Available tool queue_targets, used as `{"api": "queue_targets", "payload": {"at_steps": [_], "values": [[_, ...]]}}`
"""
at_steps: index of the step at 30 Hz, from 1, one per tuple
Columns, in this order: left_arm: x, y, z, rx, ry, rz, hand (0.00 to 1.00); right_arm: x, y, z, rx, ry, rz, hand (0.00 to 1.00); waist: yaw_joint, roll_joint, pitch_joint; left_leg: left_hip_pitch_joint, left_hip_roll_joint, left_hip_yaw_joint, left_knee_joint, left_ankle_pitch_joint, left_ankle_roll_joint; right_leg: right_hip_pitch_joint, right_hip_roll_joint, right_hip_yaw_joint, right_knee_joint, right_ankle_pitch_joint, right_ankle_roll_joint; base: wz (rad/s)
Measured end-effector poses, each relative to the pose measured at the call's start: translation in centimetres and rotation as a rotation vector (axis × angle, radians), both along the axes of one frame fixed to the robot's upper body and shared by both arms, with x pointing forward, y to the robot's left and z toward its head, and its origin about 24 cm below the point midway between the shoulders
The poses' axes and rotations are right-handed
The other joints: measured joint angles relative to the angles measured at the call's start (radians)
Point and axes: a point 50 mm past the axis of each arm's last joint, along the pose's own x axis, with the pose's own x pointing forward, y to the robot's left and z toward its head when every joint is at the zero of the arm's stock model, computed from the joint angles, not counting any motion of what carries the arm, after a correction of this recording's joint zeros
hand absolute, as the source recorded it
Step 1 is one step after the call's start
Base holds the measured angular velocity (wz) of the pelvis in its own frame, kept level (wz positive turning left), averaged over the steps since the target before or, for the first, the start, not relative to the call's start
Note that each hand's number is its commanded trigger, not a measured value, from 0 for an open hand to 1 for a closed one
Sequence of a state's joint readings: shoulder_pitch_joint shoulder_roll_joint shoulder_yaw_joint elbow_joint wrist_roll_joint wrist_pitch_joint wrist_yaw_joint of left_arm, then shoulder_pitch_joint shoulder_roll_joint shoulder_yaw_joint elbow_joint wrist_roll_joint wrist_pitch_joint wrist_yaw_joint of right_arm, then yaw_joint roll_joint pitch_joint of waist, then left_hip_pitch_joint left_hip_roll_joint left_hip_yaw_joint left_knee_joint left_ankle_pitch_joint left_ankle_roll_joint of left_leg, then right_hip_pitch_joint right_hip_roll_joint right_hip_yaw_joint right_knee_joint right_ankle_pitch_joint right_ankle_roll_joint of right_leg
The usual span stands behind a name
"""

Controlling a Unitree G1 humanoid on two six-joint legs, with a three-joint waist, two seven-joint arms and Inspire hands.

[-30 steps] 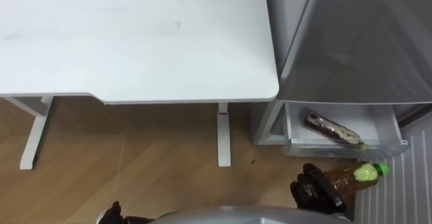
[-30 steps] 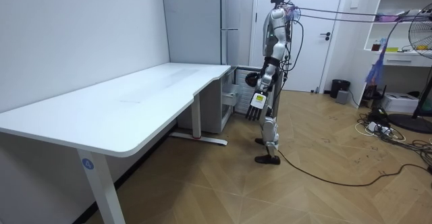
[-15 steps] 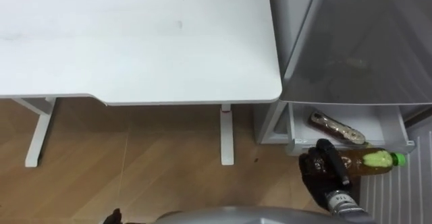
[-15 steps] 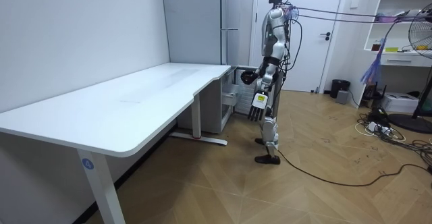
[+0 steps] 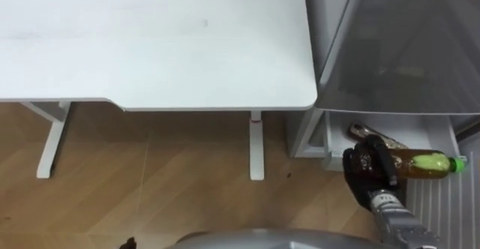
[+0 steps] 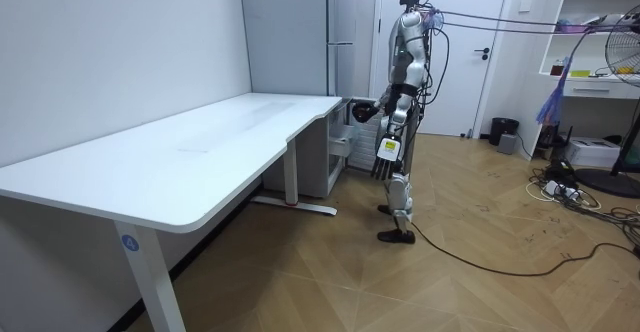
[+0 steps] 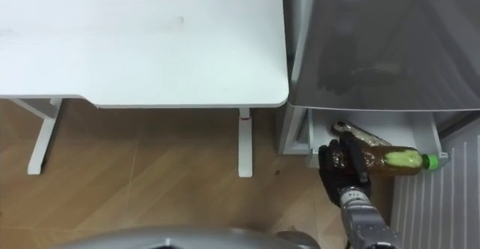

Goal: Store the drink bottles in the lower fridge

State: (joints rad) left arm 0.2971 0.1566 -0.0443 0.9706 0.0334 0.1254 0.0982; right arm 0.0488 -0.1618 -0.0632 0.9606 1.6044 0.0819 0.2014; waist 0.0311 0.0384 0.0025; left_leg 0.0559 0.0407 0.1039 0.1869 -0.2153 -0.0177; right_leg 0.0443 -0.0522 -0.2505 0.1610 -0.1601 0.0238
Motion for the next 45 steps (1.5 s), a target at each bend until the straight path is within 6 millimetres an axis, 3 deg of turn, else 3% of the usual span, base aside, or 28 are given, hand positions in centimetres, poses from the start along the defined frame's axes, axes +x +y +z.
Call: {"api": "queue_targets", "payload": {"at_steps": [4,9,11,12,18,24,35,36,37,38,45], "values": [[0.6,0.0,0.0,0.0,-0.011,-0.003,0.0,1.4,-0.1,0.4,0.005,-0.019,-0.009,1.0,0.004,0.004,0.0012,-0.029,0.0,-0.012,0.003,0.001,0.001,-0.03,-0.001,-0.004,0.01,0.001,-0.002,0.02],[2.6,0.3,0.2,-0.011,-0.049,-0.03,0.0,5.1,0.3,1.5,0.014,-0.062,0.0,1.0,-0.005,-0.005,0.0061,-0.101,-0.001,-0.026,0.019,0.007,0.003,-0.098,-0.006,-0.022,0.03,0.007,-0.009,0.05],[3.5,0.6,0.3,-0.005,-0.073,-0.048,0.0,5.6,0.4,1.6,0.019,-0.06,0.004,1.0,-0.001,-0.019,0.0166,-0.127,-0.001,-0.027,0.018,0.014,0.003,-0.124,-0.007,-0.024,0.037,0.01,-0.013,0.04],[3.6,0.6,0.4,-0.01,-0.076,-0.051,0.0,5.9,0.3,1.6,0.023,-0.054,-0.006,1.0,0.0,-0.019,0.0178,-0.145,-0.001,-0.025,0.019,0.016,0.004,-0.146,-0.009,-0.023,0.043,0.011,-0.013,0.0],[4.2,0.7,0.2,-0.024,-0.058,-0.057,0.0,8.3,-1.3,3.0,0.014,-0.088,-0.069,1.0,0.009,-0.007,0.019,-0.23,-0.005,-0.021,0.023,0.029,0.007,-0.241,-0.015,-0.016,0.064,0.017,-0.014,-0.02],[5.3,0.9,0.3,-0.032,-0.062,-0.094,0.0,9.7,-2.8,4.1,-0.022,-0.074,-0.049,1.0,0.035,-0.011,0.0215,-0.299,-0.01,-0.021,0.014,0.047,0.008,-0.329,-0.022,-0.004,0.085,0.02,-0.02,-0.05],[5.9,1.3,0.4,-0.03,-0.059,-0.113,0.0,12.2,-2.7,6.0,-0.009,-0.134,-0.02,1.0,0.055,-0.032,0.0357,-0.398,-0.023,-0.023,0.018,0.062,0.016,-0.437,-0.043,-0.015,0.116,0.021,-0.02,0.04],[5.8,1.3,0.4,-0.031,-0.056,-0.113,0.0,12.4,-2.7,6.1,-0.005,-0.138,-0.016,0.7,0.055,-0.033,0.0361,-0.407,-0.025,-0.023,0.019,0.063,0.017,-0.445,-0.045,-0.018,0.118,0.021,-0.02,0.07],[5.8,1.3,0.4,-0.031,-0.055,-0.114,0.0,12.4,-2.7,6.1,-0.006,-0.14,-0.016,0.17,0.055,-0.033,0.0363,-0.41,-0.025,-0.023,0.02,0.064,0.018,-0.447,-0.047,-0.023,0.118,0.021,-0.02,0.1],[5.9,1.3,0.4,-0.031,-0.05,-0.119,0.0,12.4,-2.8,6.2,-0.007,-0.14,-0.017,0.0,0.056,-0.033,0.0364,-0.415,-0.027,-0.023,0.02,0.065,0.02,-0.449,-0.05,-0.027,0.118,0.021,-0.019,0.09],[6.3,1.3,0.4,-0.032,-0.049,-0.13,0.0,13.5,-3.0,7.2,-0.032,-0.167,0.006,0.0,0.057,-0.037,0.0383,-0.415,-0.033,-0.021,0.019,0.065,0.021,-0.459,-0.058,-0.026,0.134,0.02,-0.018,0.0]]}}
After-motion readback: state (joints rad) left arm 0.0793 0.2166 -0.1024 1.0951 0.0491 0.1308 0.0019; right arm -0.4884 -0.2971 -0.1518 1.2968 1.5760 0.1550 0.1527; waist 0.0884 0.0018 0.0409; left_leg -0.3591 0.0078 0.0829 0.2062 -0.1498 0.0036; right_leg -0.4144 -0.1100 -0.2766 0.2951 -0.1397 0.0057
